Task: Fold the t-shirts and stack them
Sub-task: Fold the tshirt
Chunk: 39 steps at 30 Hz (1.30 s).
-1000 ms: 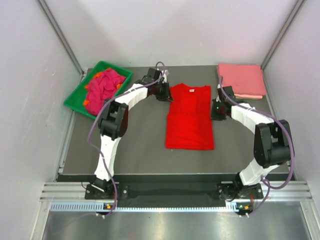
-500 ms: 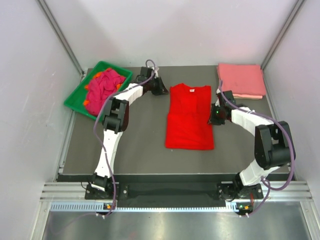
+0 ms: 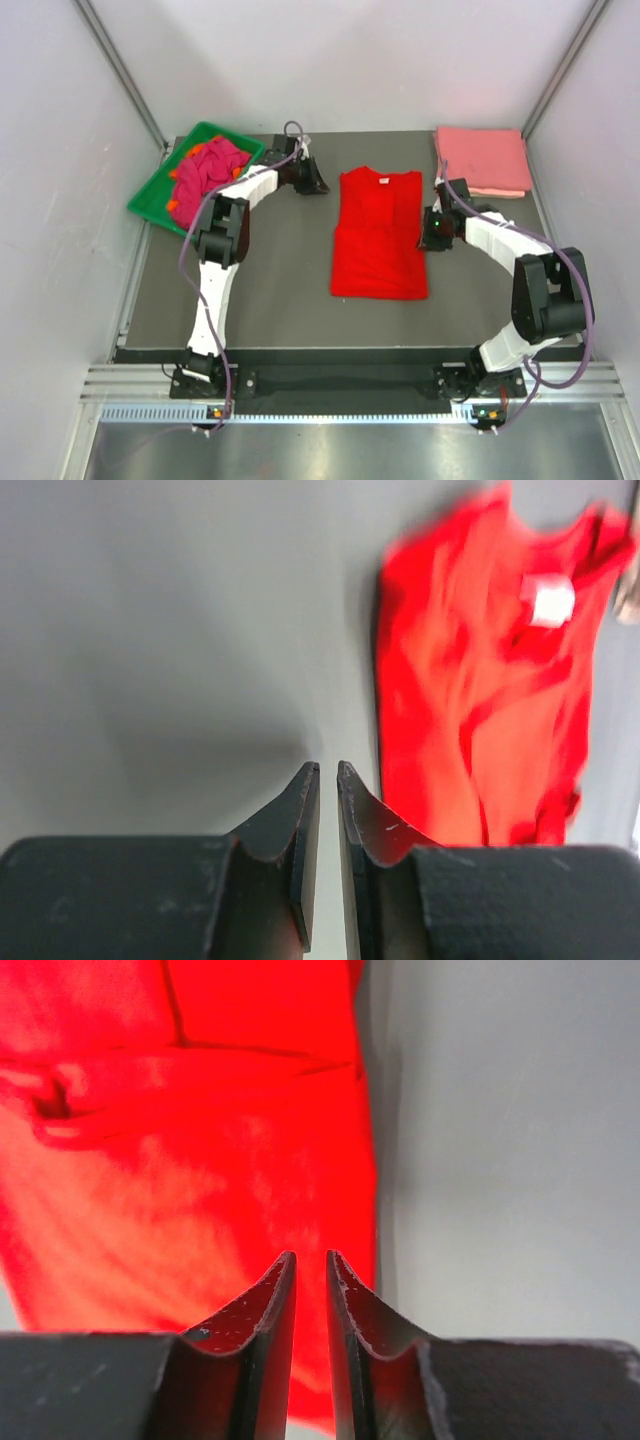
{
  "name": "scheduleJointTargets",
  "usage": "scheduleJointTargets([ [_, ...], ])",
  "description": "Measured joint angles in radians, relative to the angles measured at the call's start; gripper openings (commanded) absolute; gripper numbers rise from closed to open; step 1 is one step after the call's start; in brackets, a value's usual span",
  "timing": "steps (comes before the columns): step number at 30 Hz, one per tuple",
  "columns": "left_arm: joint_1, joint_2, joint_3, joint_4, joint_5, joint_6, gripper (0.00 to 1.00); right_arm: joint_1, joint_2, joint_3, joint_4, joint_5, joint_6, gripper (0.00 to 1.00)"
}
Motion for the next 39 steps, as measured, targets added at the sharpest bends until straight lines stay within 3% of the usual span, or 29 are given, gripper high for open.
scheduleJointTargets([
  [9,-0.040,-0.509,-0.527,-0.067,-0.014,0.034,0.17,0.001,-0.241,-0.170,-0.022,-0.091,0.034,0.14],
  [13,-0.143,-0.676,-0.723,-0.019,0.003,0.005,0.18,0.002,-0.310,-0.312,-0.014,-0.107,0.060,0.11],
  [17,-0.295,-0.713,-0.863,0.019,0.000,-0.018,0.17,0.002,-0.319,-0.425,0.006,-0.099,0.098,0.09],
  [21,-0.375,-0.687,-0.942,0.013,-0.010,-0.024,0.17,0.003,-0.348,-0.445,0.024,-0.079,0.124,0.10],
  [30,-0.373,-0.688,-1.007,0.009,-0.115,-0.023,0.17,0.005,-0.373,-0.454,0.009,0.033,0.154,0.09],
  [39,-0.370,-0.758,-0.993,-0.068,-0.135,-0.018,0.29,0.005,-0.491,-0.462,-0.072,0.051,0.170,0.29],
])
